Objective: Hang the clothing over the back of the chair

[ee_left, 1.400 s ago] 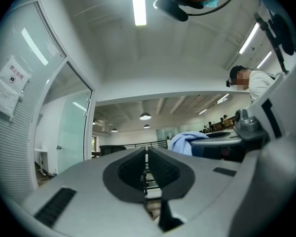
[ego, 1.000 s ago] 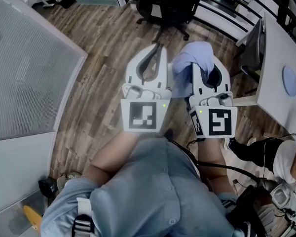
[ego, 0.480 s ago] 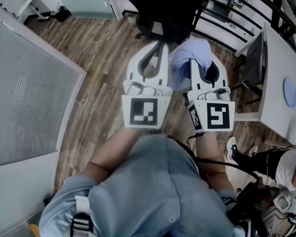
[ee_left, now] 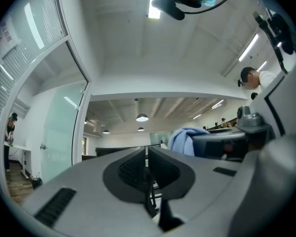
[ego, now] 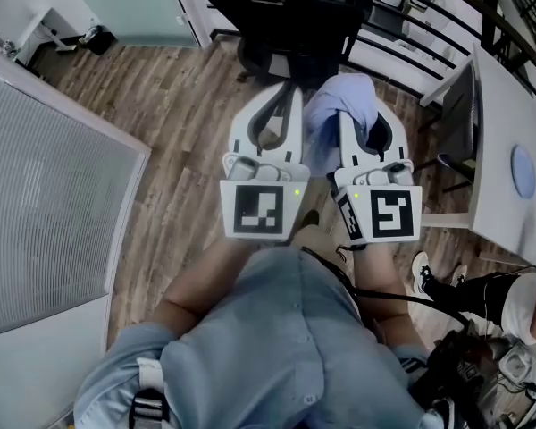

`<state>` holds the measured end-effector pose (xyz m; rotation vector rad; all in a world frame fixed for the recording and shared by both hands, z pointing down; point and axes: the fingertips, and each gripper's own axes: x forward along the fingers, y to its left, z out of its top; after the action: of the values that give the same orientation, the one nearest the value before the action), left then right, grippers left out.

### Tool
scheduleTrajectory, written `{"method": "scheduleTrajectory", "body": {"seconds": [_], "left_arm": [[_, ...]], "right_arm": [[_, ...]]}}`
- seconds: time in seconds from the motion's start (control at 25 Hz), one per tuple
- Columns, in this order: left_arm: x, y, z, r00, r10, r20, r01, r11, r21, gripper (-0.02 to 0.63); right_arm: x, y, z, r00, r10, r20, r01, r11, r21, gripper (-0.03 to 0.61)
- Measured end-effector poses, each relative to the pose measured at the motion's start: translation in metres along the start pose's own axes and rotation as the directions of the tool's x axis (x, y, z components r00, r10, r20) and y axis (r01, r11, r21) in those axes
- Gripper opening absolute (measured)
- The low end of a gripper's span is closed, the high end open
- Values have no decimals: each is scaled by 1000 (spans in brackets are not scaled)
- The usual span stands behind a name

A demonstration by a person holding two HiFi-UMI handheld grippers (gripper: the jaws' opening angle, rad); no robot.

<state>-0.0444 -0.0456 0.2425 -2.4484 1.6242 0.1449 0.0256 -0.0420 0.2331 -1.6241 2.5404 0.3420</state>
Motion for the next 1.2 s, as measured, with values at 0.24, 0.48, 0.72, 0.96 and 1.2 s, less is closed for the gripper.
{"method": "scheduleTrajectory", "body": {"seconds": [0.24, 0.48, 0.72, 0.96, 1.2], "left_arm": [[45, 14, -26, 999, 8, -41, -9, 1000, -14, 23], [103, 20, -44, 998, 8, -65, -7, 1000, 7, 23], [172, 36, -48, 997, 18, -72, -17, 1000, 18, 23], [225, 44, -39, 999, 20, -49, -17, 998, 62, 23], [258, 62, -25, 1000, 30, -5, -30, 998, 55, 23]], "right_arm": [[35, -24, -16, 1000, -3, -11, 3, 1000, 4, 35], [81, -61, -37, 1000, -2, -10, 2, 1000, 27, 35], [139, -95, -45, 1000, 14, 10, -15, 999, 47, 35], [182, -125, -37, 998, 37, 47, -39, 998, 49, 35], [218, -135, -17, 995, 54, 88, -56, 998, 18, 35]]}}
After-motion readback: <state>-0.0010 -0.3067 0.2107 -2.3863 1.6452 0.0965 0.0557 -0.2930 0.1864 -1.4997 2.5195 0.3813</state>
